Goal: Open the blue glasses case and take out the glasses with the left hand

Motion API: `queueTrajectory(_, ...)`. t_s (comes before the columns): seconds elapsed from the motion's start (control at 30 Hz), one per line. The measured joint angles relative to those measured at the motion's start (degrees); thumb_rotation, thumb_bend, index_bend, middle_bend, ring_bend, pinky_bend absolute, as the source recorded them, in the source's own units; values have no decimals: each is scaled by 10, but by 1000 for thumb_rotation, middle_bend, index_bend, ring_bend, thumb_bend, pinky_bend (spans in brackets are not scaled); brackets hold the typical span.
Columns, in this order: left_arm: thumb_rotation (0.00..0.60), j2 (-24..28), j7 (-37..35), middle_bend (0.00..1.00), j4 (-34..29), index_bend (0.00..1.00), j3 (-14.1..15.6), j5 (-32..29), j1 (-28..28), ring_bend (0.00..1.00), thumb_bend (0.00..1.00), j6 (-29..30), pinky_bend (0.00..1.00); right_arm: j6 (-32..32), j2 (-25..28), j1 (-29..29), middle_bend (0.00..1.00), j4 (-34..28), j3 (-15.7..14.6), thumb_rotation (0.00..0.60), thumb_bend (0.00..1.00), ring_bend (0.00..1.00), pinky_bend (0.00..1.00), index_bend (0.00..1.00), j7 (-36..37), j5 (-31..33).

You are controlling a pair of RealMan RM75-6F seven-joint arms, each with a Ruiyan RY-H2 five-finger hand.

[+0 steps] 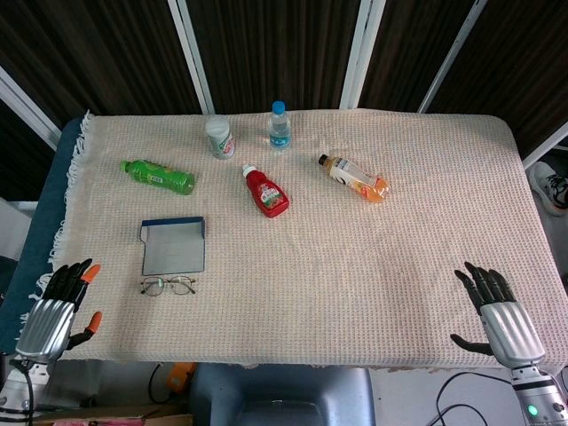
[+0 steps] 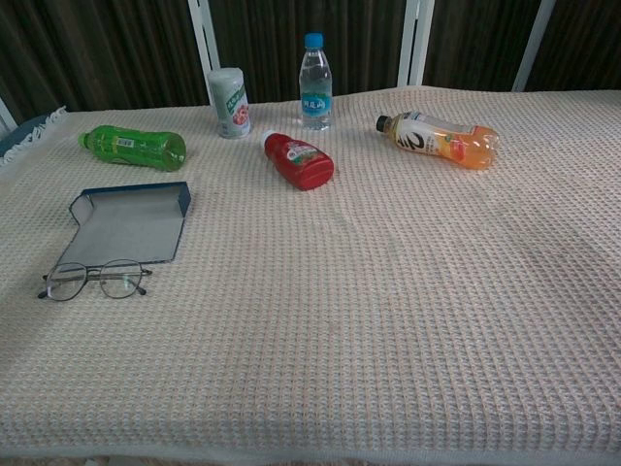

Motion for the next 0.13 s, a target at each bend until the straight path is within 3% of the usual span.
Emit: queueTrajectory(0.13, 600, -6, -22, 0, 22, 0, 14, 27, 17, 0, 392, 32, 0, 0, -1, 0, 0, 2, 1, 600, 177, 0, 0, 0, -2, 4)
